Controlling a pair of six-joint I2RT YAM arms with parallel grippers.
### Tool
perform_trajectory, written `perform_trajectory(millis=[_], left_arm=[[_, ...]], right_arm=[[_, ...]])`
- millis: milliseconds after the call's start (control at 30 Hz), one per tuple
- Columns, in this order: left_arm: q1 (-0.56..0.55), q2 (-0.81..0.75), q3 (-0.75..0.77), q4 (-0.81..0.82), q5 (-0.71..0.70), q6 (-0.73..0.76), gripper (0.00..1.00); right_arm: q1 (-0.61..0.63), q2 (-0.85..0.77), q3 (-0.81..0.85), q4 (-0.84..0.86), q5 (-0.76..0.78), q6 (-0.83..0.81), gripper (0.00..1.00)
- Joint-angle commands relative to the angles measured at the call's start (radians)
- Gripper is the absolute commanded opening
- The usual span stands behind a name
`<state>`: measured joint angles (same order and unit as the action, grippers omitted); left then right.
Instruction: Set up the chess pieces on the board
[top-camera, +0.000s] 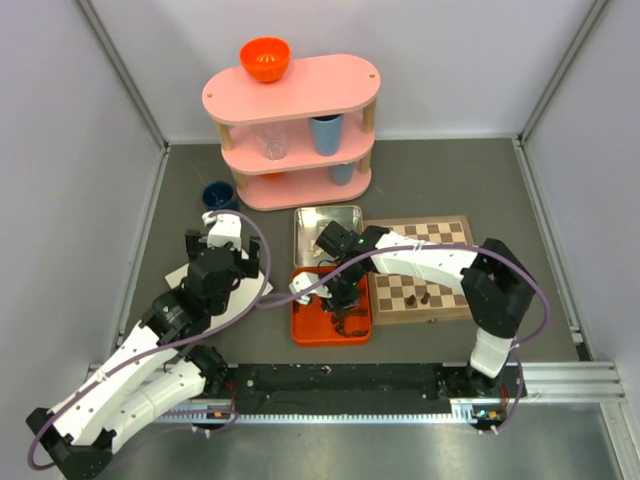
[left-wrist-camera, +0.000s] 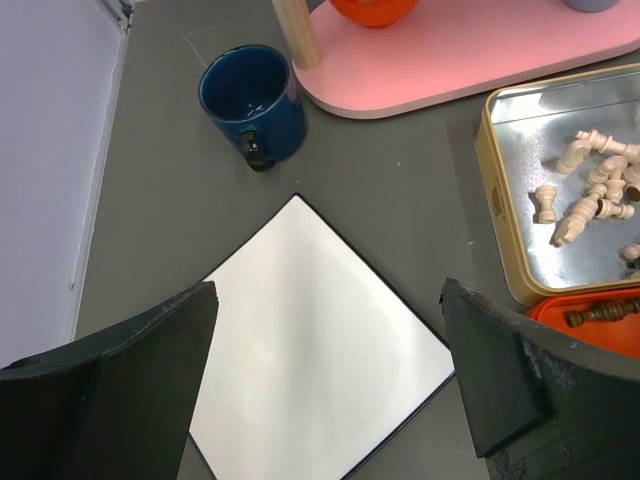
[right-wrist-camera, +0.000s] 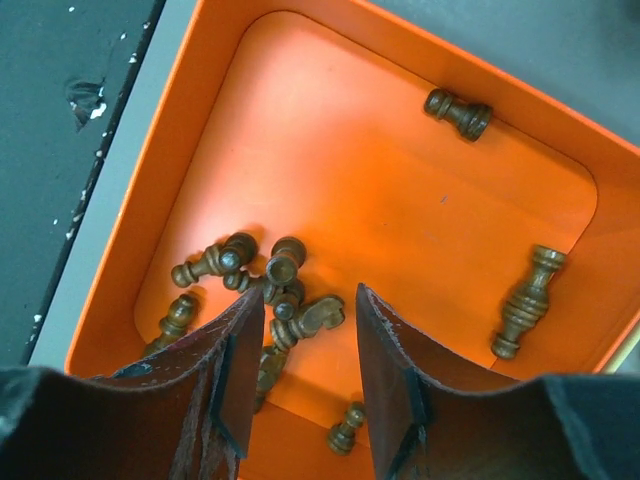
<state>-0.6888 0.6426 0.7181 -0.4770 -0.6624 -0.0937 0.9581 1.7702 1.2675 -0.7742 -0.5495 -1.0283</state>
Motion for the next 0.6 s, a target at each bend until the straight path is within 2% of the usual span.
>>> perform_trajectory(millis=[0,367,567], left_arm=[[0.009,-0.038,-0.008,0.051,-0.045,0.012,0.98],[0.026,-0.073,-0.016,0.060,-0.085,0.008,0.98],[0.029,-0.081,-0.017,0.063,-0.080,0.009,0.98]], right_arm=[[0.025,0.032,0.058,0.004,0.017,-0.010,0.41],[0.067,0.074,0.052,0.003,0.051,-0.004,0.38],[0.073,0.089,0.053,0.004,0.074,-0.001,0.33]])
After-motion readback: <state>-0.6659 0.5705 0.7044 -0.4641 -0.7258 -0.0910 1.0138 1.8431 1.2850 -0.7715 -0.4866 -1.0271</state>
